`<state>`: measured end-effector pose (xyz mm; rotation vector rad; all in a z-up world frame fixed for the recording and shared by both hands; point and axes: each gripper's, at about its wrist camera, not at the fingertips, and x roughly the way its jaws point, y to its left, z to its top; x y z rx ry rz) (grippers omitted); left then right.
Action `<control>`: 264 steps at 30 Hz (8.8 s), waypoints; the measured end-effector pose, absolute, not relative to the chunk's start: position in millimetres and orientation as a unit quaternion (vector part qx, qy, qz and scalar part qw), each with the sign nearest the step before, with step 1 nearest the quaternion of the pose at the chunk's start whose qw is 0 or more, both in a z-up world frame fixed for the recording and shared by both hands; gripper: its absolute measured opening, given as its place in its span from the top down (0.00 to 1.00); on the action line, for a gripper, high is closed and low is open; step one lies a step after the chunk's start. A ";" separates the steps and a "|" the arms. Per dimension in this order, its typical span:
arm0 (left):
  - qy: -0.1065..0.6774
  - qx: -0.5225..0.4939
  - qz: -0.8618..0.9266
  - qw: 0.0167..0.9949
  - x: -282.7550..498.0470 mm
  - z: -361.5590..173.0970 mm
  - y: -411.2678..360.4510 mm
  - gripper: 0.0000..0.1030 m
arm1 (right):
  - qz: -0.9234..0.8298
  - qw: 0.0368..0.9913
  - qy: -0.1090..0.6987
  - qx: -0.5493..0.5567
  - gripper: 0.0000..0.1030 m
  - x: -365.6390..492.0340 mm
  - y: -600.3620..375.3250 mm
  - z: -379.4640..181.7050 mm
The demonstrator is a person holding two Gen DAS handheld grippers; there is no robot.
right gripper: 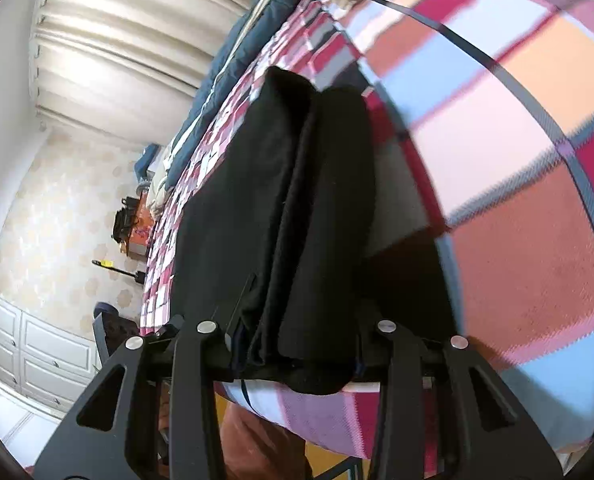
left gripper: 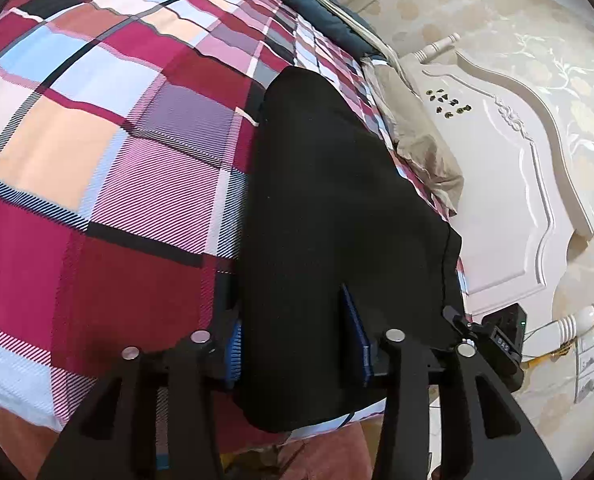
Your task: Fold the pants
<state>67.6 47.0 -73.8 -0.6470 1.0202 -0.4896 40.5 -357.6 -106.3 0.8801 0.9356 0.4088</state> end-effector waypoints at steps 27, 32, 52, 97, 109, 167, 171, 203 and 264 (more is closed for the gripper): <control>0.486 -0.257 -0.293 0.782 197.0 -78.3 38.3 0.56 | 0.234 0.777 0.455 0.368 0.58 146.2 -355.4 -104.0; 0.479 -0.239 -0.268 0.801 192.0 -64.1 41.4 0.69 | 0.242 0.785 0.430 0.375 0.66 147.0 -349.0 -90.9; 0.463 -0.201 -0.154 0.850 235.5 -43.4 136.0 0.72 | 0.305 0.752 0.435 0.390 0.68 223.4 -242.7 -91.5; 0.466 -0.206 -0.136 0.849 321.5 -63.2 148.0 0.45 | 0.280 0.735 0.432 0.441 0.56 291.0 -242.1 -122.9; 0.469 -0.344 -0.206 0.787 220.9 -72.7 217.1 0.23 | 0.232 0.752 0.407 0.464 0.27 190.3 -290.1 -105.9; 0.471 -0.347 -0.210 0.784 183.8 -84.7 176.3 0.52 | 0.250 0.728 0.444 0.459 0.58 171.9 -236.8 -120.2; 0.473 -0.346 -0.197 0.786 180.5 -83.2 175.0 0.62 | 0.250 0.730 0.439 0.460 0.62 165.4 -237.3 -118.1; 0.474 -0.304 -0.168 0.809 136.4 -75.5 172.2 0.59 | 0.264 0.721 0.438 0.467 0.64 153.2 -236.6 -124.3; 0.365 -0.048 0.011 0.930 30.5 -15.4 110.3 0.16 | 0.009 0.919 0.382 0.101 0.14 45.3 -167.0 -52.6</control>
